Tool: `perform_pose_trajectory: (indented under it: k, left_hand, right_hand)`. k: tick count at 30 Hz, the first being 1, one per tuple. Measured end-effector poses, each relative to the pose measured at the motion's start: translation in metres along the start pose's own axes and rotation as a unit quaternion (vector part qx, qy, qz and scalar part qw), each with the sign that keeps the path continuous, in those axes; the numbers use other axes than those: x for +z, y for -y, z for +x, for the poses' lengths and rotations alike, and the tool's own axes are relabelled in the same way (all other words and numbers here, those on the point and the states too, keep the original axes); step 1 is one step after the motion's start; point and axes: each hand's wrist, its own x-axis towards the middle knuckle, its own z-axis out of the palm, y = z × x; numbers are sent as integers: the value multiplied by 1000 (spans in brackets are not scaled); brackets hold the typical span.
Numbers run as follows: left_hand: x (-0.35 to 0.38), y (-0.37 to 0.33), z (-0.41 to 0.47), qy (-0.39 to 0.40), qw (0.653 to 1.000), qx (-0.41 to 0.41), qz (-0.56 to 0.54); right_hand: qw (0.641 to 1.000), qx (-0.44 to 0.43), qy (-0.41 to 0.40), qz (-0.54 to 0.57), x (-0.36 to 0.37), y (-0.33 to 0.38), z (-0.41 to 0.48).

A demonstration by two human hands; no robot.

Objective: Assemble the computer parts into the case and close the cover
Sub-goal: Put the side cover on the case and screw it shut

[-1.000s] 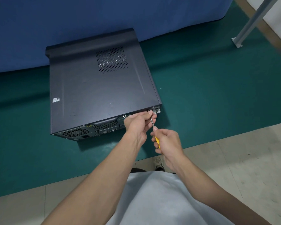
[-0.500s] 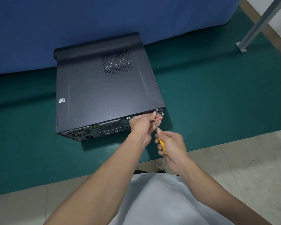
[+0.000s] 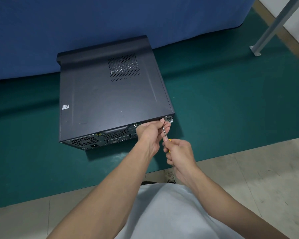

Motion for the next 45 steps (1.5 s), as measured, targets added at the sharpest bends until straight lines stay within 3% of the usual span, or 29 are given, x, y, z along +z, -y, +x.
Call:
perform_pose_trajectory:
  k: [3, 5, 9, 11, 13, 15, 17, 19, 21, 23, 25, 26, 28, 30, 32, 34, 36, 39, 40, 42, 44, 45]
  left_hand:
    - [-2, -6, -2, 60, 997, -39, 2]
    - [-2, -8, -2, 69, 996, -48, 5]
    - [2, -4, -2, 15, 1000, -17, 1]
    - [2, -1, -1, -6, 1000, -5, 2]
    - [2, 0, -1, -3, 1000, -4, 3]
    - [1, -2, -3, 31, 999, -25, 4]
    - [0, -7, -4, 70, 996, -50, 15]
    - [-1, -9, -3, 72, 996, -53, 26]
    - [-1, -7, -2, 51, 998, -37, 23]
    - [0, -4, -1, 29, 999, -20, 16]
    - [0, -1, 0, 12, 1000, -8, 18]
    - [0, 0, 0, 11, 1000, -5, 17]
    - [-1, 0, 0, 37, 999, -14, 8]
    - [-2, -3, -1, 75, 997, -35, -1]
    - [-2, -5, -1, 79, 996, -41, -1]
    - [-1, -5, 0, 54, 998, -29, 4]
    - [0, -3, 0, 25, 1000, -15, 0]
    - [0, 0, 1, 4, 1000, 0, -5]
    - [0, 1, 1, 10, 1000, -1, -4]
    - [-2, -2, 0, 47, 999, -20, -3]
    - [-5, -6, 1, 77, 996, -40, -4]
    - [-5, -7, 2, 76, 996, -41, -1]
  right_hand:
    - [957, 128, 111, 234, -3, 7, 2]
    - [943, 155, 121, 269, -6, 8, 3]
    - [997, 51, 3, 54, -3, 4, 1]
    - [996, -11, -34, -84, -2, 0, 0]
    - [992, -28, -35, -116, -2, -2, 1]
    - [999, 30, 28, 35, -7, 1, 5]
    - [961, 121, 119, 220, -11, 6, 6]
    - [945, 144, 138, 260, -14, 5, 6]
    - [969, 111, 93, 197, -13, 3, 6]
    - [997, 42, 29, 55, -11, 0, 4]
    - [996, -17, -25, -87, -9, -3, 4]
    - [993, -26, -31, -107, -8, -4, 4]
    - [999, 24, 18, 11, -9, -1, 5]
    - [959, 135, 116, 218, -11, 4, 5]
    - [931, 178, 143, 284, -13, 6, 6]
    - [958, 153, 102, 221, -11, 5, 5]
    - [993, 73, 37, 84, -5, 2, 3]
    - [996, -32, -32, -76, 1, -3, 3]
    - [997, -33, -26, -63, 0, -3, 4]
    - [992, 39, 51, 109, -4, 2, 7]
    - [933, 151, 142, 293, -7, 7, 8]
    - [914, 175, 157, 331, -8, 8, 9]
